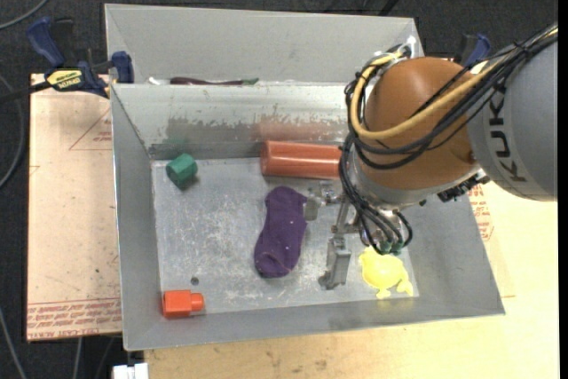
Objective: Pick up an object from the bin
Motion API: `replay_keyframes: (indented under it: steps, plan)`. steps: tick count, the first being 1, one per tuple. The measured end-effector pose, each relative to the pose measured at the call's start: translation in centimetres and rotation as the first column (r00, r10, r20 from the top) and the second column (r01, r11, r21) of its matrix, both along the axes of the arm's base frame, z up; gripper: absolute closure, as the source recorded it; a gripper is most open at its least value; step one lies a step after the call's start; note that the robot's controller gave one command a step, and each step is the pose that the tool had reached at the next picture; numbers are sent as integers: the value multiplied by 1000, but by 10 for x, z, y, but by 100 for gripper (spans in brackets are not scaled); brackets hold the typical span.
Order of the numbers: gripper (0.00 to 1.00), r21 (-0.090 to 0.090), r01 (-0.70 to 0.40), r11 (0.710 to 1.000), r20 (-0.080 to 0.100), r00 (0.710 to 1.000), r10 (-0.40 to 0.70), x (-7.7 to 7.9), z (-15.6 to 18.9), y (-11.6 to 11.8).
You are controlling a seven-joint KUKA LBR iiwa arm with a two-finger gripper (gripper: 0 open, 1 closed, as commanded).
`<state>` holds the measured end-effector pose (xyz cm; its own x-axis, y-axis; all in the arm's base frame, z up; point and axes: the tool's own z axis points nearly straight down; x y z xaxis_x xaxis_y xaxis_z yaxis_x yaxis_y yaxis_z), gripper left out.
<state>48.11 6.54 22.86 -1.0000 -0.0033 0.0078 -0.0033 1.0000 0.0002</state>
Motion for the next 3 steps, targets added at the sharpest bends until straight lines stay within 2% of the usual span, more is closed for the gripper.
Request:
replay_keyframes:
  steps: [1, 2, 3]
  plan:
    - [0, 1, 2, 1000, 8, 1000, -2, 2, 4, 0]
    - [0, 0, -64, 998, 14, 998, 64, 9, -23, 15]
    - [0, 2, -33, 999, 11, 999, 33, 18, -72, 27]
